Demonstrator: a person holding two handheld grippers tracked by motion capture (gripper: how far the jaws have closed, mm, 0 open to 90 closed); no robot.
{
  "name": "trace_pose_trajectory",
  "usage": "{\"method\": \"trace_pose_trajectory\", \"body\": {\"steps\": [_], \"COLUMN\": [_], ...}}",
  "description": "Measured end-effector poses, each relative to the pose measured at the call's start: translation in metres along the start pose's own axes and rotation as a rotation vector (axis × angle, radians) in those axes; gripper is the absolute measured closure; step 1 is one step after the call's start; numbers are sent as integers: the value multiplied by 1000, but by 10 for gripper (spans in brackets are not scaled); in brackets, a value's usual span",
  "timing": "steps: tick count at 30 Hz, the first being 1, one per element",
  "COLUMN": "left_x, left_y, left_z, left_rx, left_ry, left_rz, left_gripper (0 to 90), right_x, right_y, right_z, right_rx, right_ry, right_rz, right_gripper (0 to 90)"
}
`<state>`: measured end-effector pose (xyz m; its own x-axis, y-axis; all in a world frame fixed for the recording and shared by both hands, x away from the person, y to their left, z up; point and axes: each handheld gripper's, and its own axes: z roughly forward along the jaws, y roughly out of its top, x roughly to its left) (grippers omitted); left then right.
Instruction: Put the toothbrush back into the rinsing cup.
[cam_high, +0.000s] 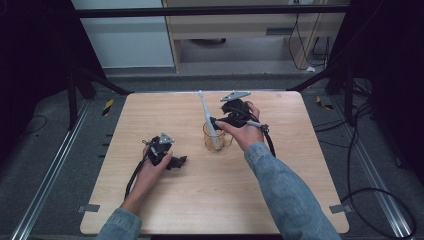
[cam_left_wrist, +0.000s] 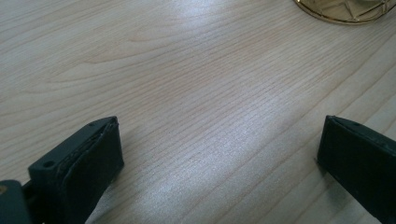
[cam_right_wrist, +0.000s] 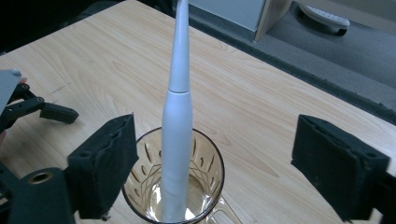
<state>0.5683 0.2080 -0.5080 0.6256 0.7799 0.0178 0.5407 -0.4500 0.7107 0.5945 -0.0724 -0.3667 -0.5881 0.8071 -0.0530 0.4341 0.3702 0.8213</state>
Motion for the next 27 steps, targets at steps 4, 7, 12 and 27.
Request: {"method": "trace_pose_trajectory", "body": {"steps": [4,7,12,27], "left_x": [0,0,0,0], "left_y": [0,0,0,0], "left_z": [0,0,0,0], "left_rx": [0,0,0,3], "left_ry": [1,1,1,1], "left_rz": [1,1,2,7], "left_gripper": [0,0,0,0], "right_x": [-1,-1,-6,-19], "right_y": [-1,-1,-2,-23], "right_z": [-1,-3,-12,-31], "right_rx": [-16,-21,-26,-3], "right_ry": [13,12,14,-17], "right_rz": [-12,-18,-8,-2], "right_gripper": [90,81,77,87]}}
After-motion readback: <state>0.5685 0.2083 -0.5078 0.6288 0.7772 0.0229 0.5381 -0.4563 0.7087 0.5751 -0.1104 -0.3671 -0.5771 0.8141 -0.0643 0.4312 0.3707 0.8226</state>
